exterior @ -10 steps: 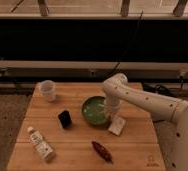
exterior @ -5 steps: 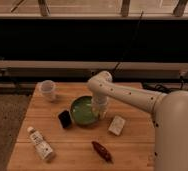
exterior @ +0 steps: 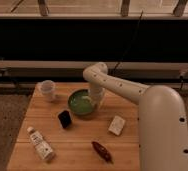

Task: Drag the ceramic bowl in a circle

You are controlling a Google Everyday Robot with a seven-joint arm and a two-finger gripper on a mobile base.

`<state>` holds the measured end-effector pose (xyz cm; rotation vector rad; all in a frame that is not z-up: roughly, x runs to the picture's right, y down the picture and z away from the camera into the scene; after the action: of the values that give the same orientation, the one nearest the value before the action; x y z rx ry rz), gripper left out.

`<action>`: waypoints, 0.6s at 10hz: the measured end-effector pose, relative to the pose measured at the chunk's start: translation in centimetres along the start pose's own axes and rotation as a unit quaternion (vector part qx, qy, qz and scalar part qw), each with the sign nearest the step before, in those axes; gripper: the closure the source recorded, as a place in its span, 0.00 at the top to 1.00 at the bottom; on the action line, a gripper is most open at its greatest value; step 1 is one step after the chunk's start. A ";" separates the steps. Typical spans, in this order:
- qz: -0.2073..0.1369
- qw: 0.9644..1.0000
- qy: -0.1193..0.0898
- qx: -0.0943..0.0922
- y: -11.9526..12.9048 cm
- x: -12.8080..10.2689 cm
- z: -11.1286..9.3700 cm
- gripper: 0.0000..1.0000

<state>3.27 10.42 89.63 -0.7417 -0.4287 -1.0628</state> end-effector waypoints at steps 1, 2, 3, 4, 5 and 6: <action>0.005 1.000 0.004 -0.003 -0.6 1.5 -0.5 0.01; 0.012 1.000 0.009 -0.004 -1.0 2.9 -1.0 0.01; 0.018 1.000 0.012 -0.003 -0.9 3.6 -1.3 0.01; 0.028 0.999 0.017 -0.005 -0.2 4.5 -1.6 0.01; 0.038 0.999 0.020 -0.006 0.9 5.3 -1.8 0.01; 0.048 0.999 0.022 -0.006 1.9 6.0 -2.0 0.01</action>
<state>7.59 5.78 91.49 -0.7405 -0.3456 -0.9902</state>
